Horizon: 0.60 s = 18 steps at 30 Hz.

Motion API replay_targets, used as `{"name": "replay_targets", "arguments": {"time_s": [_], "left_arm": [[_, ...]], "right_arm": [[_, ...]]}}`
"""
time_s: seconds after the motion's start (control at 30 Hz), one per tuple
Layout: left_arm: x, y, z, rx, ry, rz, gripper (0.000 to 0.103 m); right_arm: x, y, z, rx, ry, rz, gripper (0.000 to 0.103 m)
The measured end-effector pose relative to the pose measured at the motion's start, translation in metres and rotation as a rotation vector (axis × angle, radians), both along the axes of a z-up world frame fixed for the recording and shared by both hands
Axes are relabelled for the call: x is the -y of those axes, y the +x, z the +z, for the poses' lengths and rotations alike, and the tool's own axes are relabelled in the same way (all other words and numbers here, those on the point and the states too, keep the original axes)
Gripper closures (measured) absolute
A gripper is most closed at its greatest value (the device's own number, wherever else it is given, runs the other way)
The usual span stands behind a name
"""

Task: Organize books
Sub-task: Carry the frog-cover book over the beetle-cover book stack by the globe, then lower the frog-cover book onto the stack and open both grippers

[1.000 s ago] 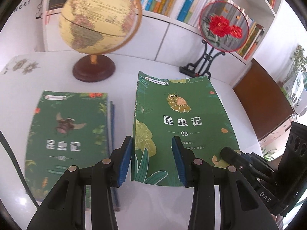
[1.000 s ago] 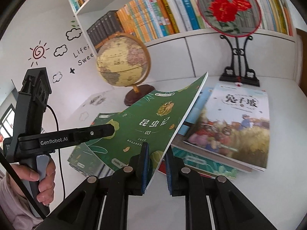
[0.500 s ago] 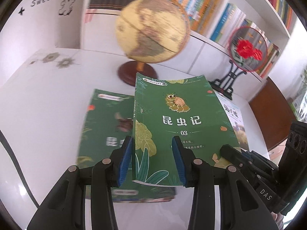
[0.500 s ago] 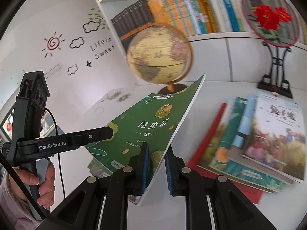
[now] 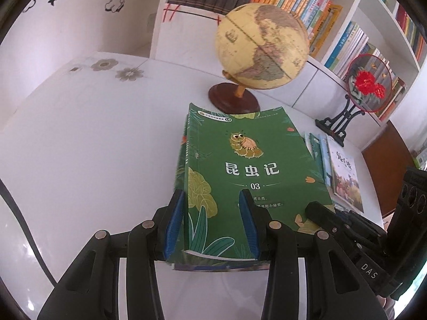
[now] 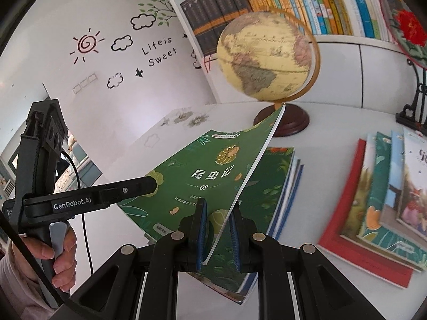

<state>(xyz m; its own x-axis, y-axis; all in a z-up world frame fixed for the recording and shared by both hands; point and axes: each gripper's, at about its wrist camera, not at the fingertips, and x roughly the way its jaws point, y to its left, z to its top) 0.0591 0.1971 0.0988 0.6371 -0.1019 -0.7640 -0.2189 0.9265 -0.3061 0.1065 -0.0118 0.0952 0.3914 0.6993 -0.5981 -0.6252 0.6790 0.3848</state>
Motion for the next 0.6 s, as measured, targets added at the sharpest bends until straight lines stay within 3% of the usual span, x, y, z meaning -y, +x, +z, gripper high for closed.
{"name": "replay_targets", "arguments": {"time_s": [0.6], "left_arm": [[0.001, 0.008, -0.035, -0.105, -0.004, -0.043, 0.065]], "right_arm": [[-0.006, 0.009, -0.037, -0.113, -0.065, -0.030, 0.087]]}}
